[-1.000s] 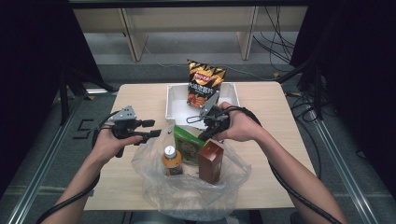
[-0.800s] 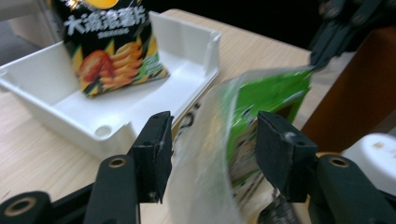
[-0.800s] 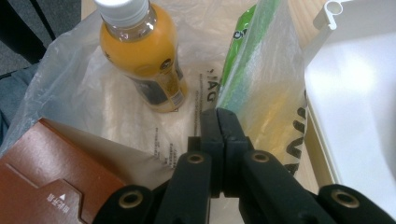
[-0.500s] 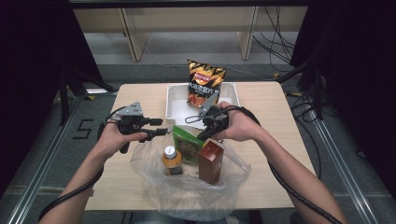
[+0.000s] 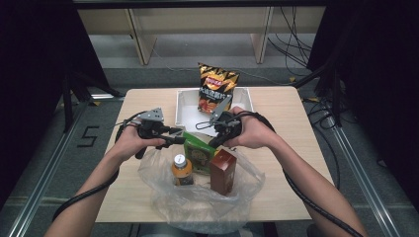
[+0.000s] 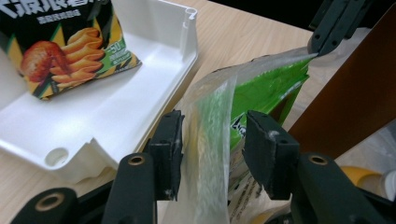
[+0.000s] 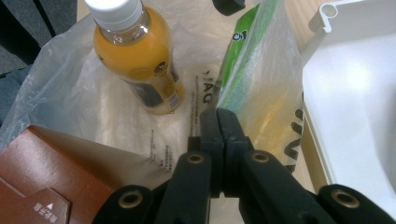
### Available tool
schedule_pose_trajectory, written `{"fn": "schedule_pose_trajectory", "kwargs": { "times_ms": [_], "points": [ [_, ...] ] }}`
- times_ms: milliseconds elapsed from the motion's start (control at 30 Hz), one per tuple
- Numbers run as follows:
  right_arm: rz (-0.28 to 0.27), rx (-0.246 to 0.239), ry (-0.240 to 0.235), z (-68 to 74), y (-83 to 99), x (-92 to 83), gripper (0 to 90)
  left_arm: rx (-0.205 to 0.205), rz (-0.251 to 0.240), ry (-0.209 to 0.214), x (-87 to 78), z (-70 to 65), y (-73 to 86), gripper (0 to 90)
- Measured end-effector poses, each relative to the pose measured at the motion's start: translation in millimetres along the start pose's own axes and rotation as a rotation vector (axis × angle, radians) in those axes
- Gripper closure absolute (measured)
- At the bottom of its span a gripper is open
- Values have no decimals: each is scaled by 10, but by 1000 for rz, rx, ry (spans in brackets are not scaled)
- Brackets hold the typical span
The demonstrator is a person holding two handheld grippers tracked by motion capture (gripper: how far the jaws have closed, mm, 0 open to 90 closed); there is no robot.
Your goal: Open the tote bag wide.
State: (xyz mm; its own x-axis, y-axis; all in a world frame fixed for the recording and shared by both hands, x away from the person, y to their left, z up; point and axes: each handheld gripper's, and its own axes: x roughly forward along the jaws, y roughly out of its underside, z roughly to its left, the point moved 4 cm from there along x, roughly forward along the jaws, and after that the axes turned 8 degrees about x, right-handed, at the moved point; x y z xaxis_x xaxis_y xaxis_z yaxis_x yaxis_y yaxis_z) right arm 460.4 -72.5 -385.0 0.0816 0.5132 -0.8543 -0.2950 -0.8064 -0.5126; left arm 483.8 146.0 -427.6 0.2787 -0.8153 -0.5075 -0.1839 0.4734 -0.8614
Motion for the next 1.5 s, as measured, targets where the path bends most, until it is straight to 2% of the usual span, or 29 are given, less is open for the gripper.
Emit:
{"fn": "schedule_pose_trajectory", "kwargs": {
  "times_ms": [33,67,133,167,200,267,300,400,433,467,533,567,600,667,733,767,800,867,933,967,1000,1067,1133,1200,1233,1333,1400,1467,1500],
  "points": [
    [4,-9,1,-7,3,1,900,1,5,1,9,8,-5,563],
    [2,-3,-3,0,2,0,900,25,-8,21,37,33,-15,561],
    [1,-11,-6,-1,-4,2,900,46,-8,25,62,57,-24,552],
    [1,-11,-6,-1,-4,2,900,33,-4,42,74,48,-20,552],
    [3,-6,-6,2,-5,-1,900,0,10,40,81,27,-10,542],
    [8,-21,-2,-13,-6,-2,900,19,13,55,102,33,-10,541],
    [8,-21,-2,-13,-6,-2,900,15,9,64,115,25,-9,541],
    [14,-16,-6,-15,-3,-6,900,39,17,81,129,17,-11,554],
    [15,-20,-3,-24,-2,-9,900,25,16,78,130,6,-10,563],
    [5,-5,-10,-17,-6,-4,900,40,15,86,131,7,-15,581],
    [10,-17,-3,-31,-3,-4,900,39,18,83,136,-10,-14,590],
    [11,-9,-13,-25,-1,-3,900,61,25,86,136,-5,-14,596],
    [11,-19,13,-51,0,-2,900,57,24,83,137,-16,-15,613],
    [8,-11,9,-48,-2,-5,900,70,17,93,139,-14,-21,639],
    [10,-13,7,-53,-1,-9,900,82,20,84,135,-18,-27,648],
    [14,7,1,-36,3,-14,900,82,18,83,137,-24,-30,653],
    [8,-5,-10,-48,0,-7,900,98,17,86,137,-20,-33,658],
    [19,14,12,-56,10,-15,900,106,19,89,134,-22,-32,677],
    [8,25,6,-64,7,-13,900,98,19,88,133,-28,-28,688],
    [8,25,6,-64,7,-13,900,126,7,88,140,-11,-36,688],
    [16,20,3,-71,12,-17,900,130,7,89,140,-11,-35,694],
    [9,26,24,-92,11,-23,870,134,7,88,135,-12,-37,700],
    [-17,34,9,-105,-5,-26,854,139,8,98,131,-23,-42,710],
    [-35,51,15,-132,-15,-43,838,130,9,98,133,-38,-45,718],
    [-47,56,20,-152,-23,-48,828,145,12,103,133,-33,-49,721],
    [-60,88,47,-194,-28,-56,820,141,14,100,132,-37,-53,730],
    [-84,101,85,-227,-39,-76,802,130,19,99,128,-47,-49,734],
    [-107,104,134,-247,-55,-95,777,120,21,95,131,-57,-50,735],
    [-108,95,143,-246,-60,-110,777,120,18,99,135,-60,-54,735]
  ]
}}
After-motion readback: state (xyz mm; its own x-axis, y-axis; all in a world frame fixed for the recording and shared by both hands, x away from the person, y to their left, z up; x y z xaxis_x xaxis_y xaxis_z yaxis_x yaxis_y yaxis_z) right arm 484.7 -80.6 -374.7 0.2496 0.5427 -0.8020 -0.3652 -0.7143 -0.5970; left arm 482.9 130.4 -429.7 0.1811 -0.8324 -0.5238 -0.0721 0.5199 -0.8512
